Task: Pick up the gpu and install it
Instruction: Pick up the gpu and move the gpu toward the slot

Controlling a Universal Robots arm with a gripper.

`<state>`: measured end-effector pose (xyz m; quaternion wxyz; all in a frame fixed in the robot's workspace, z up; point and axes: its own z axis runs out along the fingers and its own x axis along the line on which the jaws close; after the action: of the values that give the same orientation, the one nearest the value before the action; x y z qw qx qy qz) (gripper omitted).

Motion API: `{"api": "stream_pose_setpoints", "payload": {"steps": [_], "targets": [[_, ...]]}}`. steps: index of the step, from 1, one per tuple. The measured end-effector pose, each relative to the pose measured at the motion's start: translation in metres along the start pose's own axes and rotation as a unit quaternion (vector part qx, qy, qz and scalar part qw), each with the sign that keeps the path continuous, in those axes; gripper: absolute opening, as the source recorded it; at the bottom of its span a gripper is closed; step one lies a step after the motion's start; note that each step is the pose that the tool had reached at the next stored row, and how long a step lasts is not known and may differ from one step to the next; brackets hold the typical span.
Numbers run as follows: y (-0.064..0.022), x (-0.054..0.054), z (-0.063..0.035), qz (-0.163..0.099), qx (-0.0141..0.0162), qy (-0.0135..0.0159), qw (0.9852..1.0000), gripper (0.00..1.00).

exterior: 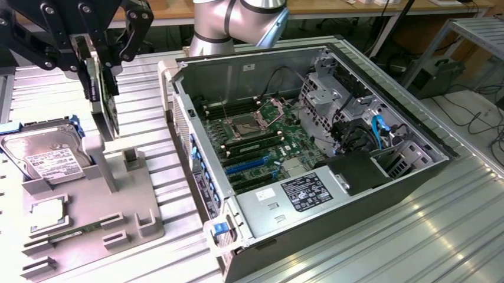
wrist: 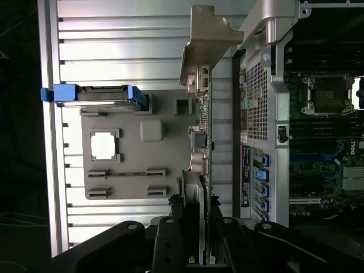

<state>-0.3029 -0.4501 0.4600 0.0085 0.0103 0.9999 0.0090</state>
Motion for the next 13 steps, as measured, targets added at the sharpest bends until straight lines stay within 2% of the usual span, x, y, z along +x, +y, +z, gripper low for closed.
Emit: {"api": "stream_pose_setpoints", "payload": {"steps": [13], "targets": [[0.0003, -0.013, 0.0002, 0.0, 0.0, 0.0, 1.0, 0.27]]}}
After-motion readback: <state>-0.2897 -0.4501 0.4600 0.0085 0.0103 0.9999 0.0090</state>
